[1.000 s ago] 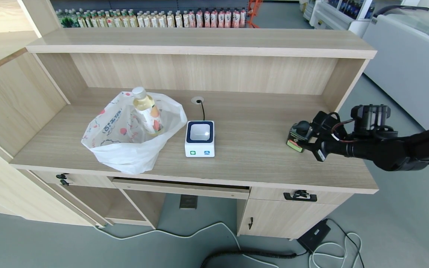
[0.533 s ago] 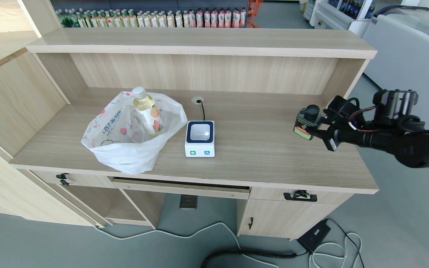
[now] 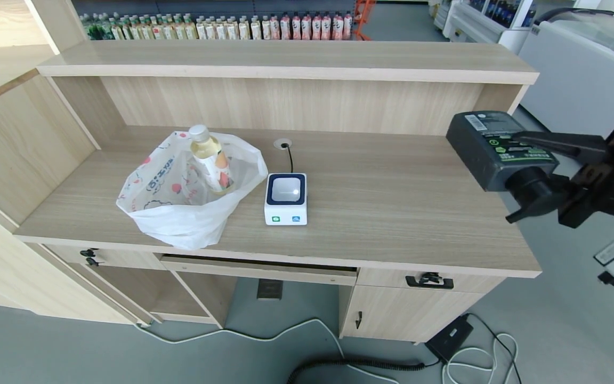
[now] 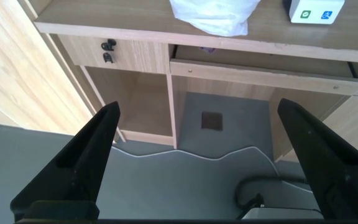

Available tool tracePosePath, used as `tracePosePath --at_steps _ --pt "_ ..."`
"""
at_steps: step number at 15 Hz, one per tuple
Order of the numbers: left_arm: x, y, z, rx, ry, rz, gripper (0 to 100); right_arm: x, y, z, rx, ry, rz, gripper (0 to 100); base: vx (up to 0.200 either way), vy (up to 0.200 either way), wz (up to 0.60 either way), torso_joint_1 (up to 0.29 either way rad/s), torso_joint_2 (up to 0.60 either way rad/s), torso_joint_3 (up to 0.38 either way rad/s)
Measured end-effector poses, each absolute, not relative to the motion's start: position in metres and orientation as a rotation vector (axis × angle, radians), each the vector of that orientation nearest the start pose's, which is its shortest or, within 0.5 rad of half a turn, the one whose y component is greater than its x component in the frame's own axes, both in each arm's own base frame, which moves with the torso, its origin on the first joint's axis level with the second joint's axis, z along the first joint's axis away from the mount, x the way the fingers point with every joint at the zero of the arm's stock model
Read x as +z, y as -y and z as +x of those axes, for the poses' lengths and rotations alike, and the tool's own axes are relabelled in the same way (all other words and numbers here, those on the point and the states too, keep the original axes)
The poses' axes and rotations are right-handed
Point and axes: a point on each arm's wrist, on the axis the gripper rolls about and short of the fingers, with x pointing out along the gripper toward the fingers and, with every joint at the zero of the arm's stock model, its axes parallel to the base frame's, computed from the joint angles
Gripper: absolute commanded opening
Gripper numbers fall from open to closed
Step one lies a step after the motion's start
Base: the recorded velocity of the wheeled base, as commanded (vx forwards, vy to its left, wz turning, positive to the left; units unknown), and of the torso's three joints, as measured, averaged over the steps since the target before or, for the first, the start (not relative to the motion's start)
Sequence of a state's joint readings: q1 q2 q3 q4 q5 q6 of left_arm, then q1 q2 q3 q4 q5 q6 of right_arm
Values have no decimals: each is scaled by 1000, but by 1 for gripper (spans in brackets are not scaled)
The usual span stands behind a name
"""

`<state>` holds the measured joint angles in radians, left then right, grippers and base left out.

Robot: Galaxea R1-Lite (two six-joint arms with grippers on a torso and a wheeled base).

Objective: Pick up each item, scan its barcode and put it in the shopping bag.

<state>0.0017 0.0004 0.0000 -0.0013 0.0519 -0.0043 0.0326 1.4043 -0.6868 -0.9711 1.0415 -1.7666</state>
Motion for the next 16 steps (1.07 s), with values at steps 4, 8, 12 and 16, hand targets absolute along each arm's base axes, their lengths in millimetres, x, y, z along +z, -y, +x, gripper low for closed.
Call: tracePosePath --at_steps 4,8,12,16 --pt "76 -1 -23 53 1 -4 100 270 -76 178 514 1771 -1778 0 0 0 0 0 0 0" --pt "76 -1 -23 54 1 -4 100 272 -102 154 448 2076 -1699 0 0 0 0 0 0 0" --pt "76 -1 -23 53 1 -4 100 267 -102 137 485 2120 -1653 0 0 0 0 0 0 0" --pt "76 -1 -23 53 1 -4 100 262 -99 129 533 2139 -1642 0 0 0 0 0 0 0"
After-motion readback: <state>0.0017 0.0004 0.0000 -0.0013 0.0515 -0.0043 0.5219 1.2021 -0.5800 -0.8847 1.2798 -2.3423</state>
